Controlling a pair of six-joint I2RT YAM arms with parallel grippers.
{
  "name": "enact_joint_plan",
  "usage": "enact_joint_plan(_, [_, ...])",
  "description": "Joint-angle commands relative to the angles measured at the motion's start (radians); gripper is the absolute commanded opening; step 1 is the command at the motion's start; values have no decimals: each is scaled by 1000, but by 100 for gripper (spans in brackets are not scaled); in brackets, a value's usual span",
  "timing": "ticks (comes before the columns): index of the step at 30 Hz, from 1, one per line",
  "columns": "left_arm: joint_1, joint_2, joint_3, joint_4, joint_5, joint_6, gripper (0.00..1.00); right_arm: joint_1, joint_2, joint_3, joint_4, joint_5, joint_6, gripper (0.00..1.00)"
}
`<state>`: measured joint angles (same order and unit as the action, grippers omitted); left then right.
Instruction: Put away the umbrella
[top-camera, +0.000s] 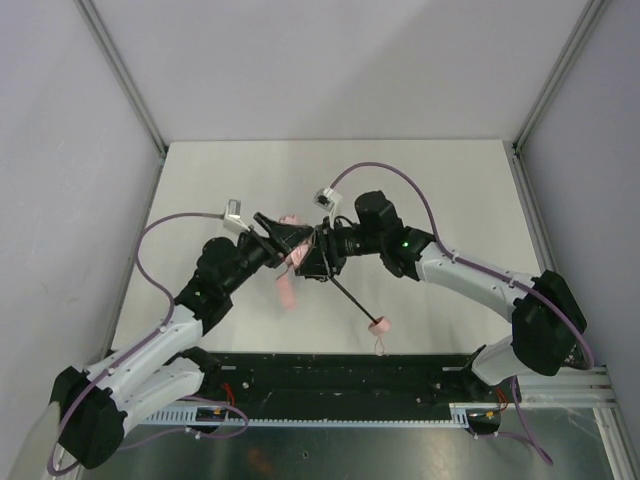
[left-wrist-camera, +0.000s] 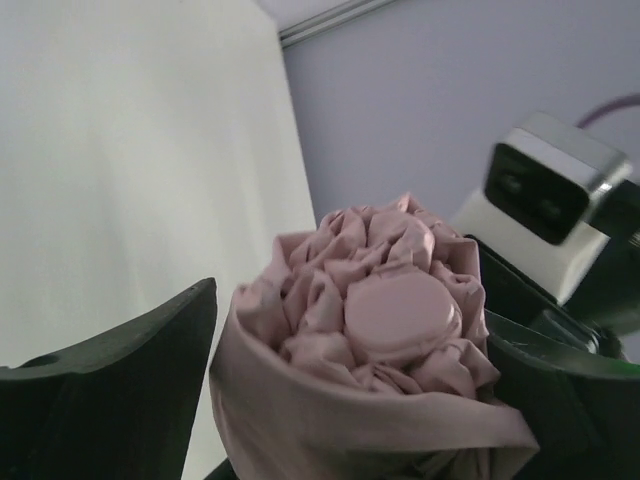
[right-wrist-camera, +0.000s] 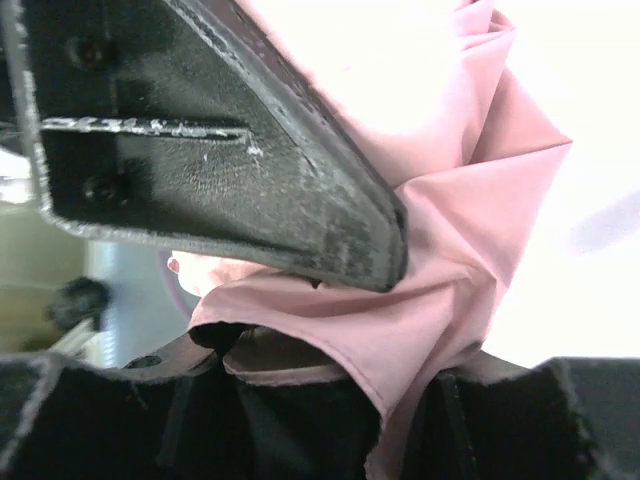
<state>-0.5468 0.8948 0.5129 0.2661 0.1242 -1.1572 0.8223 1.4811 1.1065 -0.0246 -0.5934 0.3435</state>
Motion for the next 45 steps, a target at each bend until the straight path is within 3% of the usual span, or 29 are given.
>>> enact_joint_plan(1, [36,-19,-63,195,57,74,84,-41,-22,-25,365,-342,255,0])
enact_joint_plan(6, [68,-34,-93,332,110,60,83,-44,-23,-49,442,-455,327,0])
enact_joint_plan(11, [76,-41,-104,390,132,54,69,-43,-35,-61,431,-501,320,0])
enact_joint_plan(13, [75,-35,-103,407,144,51,58,-41,-33,-62,421,-512,312,0])
enact_joint_plan(18, [76,-14,-85,431,174,65,8,-41,-46,-61,390,-483,283,0])
enact_joint_plan(20, [74,-18,-91,432,155,60,2,-44,-59,-56,324,-413,230,13])
enact_joint_plan(23, [69,-44,-115,428,97,48,0,-32,-89,-52,204,-256,126,39])
enact_joint_plan(25, [65,-63,-124,409,63,41,0,-3,-118,-41,116,-99,37,50])
enact_joint_plan(30, [40,-89,-102,280,-24,58,0,124,-149,15,-63,294,-157,60])
enact_joint_plan(35, [20,-78,-56,152,-84,72,0,224,-117,80,-145,532,-267,63])
enact_joint_plan(40, [8,-57,-9,25,-116,51,0,317,-55,126,-174,777,-351,57])
enact_joint_plan(45, [-1,-17,46,-80,-118,6,0,363,-9,146,-137,913,-398,12])
